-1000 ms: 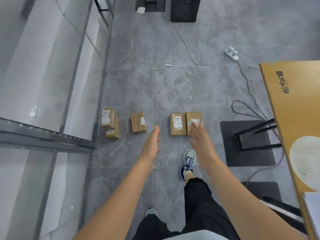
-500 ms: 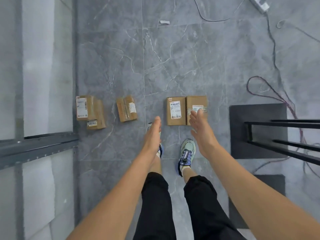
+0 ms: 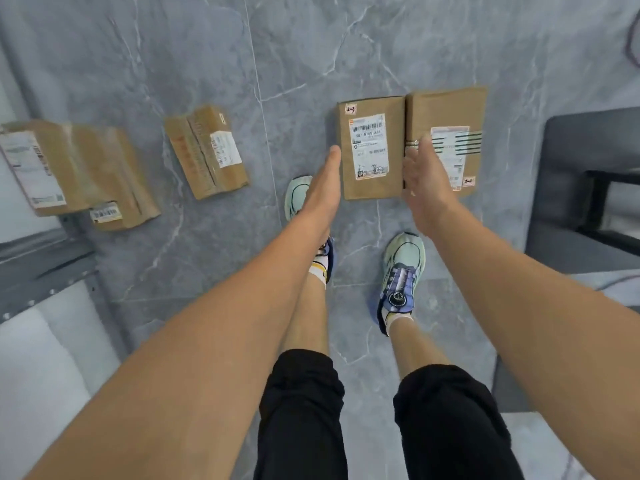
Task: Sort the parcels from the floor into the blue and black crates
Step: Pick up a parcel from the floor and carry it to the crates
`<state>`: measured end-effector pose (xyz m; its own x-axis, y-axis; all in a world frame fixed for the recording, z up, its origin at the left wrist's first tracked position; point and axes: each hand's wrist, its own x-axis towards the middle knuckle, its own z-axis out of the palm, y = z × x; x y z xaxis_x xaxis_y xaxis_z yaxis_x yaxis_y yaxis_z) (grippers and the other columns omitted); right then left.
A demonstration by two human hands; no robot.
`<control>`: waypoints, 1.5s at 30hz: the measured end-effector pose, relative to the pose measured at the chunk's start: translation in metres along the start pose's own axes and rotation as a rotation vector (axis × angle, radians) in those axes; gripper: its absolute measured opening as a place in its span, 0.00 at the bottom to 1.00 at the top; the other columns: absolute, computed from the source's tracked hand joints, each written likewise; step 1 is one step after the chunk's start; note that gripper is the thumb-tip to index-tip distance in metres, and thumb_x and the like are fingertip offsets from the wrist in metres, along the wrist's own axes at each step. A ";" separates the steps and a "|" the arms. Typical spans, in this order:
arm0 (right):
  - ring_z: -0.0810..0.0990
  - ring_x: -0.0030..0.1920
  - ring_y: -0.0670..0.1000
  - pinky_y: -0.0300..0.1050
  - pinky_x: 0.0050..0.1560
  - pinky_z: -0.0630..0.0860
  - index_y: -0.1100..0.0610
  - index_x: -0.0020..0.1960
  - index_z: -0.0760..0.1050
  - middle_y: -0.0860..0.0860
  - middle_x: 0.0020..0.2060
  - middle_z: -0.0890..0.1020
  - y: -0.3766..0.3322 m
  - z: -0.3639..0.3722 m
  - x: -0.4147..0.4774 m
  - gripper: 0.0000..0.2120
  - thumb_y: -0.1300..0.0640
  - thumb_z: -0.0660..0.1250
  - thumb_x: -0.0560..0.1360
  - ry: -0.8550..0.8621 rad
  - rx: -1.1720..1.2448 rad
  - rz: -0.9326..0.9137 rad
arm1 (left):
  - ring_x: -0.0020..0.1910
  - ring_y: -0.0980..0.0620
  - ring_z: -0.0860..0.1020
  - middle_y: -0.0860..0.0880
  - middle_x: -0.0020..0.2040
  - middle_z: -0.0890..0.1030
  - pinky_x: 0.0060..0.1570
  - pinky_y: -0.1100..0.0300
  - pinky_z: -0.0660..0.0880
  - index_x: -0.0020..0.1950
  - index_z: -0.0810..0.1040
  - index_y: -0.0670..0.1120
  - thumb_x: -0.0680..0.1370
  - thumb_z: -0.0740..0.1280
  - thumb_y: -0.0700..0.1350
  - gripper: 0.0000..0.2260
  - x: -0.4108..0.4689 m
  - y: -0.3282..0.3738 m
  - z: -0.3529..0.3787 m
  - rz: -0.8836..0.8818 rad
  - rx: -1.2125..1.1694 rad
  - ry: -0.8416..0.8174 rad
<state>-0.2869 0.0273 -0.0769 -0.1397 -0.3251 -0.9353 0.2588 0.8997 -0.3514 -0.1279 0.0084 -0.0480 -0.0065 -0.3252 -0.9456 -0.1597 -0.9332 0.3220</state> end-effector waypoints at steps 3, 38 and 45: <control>0.60 0.82 0.49 0.60 0.83 0.53 0.48 0.85 0.58 0.44 0.82 0.63 0.007 0.003 0.038 0.47 0.21 0.54 0.74 0.032 -0.008 0.023 | 0.77 0.51 0.65 0.50 0.79 0.67 0.72 0.49 0.63 0.80 0.65 0.50 0.85 0.50 0.64 0.29 0.036 -0.010 0.008 -0.030 0.014 -0.011; 0.75 0.69 0.47 0.54 0.77 0.66 0.44 0.73 0.76 0.45 0.71 0.78 -0.010 0.019 0.058 0.28 0.31 0.52 0.83 0.043 -0.040 0.003 | 0.47 0.68 0.82 0.63 0.50 0.84 0.47 0.64 0.76 0.66 0.78 0.58 0.84 0.47 0.66 0.25 0.069 0.006 -0.003 0.018 -0.185 0.056; 0.71 0.77 0.52 0.64 0.79 0.61 0.39 0.77 0.71 0.46 0.76 0.74 -0.094 0.038 -0.065 0.57 0.09 0.57 0.56 -0.056 -0.023 -0.040 | 0.41 0.74 0.80 0.70 0.42 0.84 0.39 0.69 0.76 0.56 0.77 0.63 0.86 0.46 0.62 0.20 -0.087 0.096 -0.041 0.178 -0.207 0.050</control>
<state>-0.2656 -0.0474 0.0152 -0.0957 -0.3758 -0.9217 0.2316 0.8922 -0.3878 -0.1019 -0.0591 0.0667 0.0332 -0.4890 -0.8717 0.0449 -0.8705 0.4901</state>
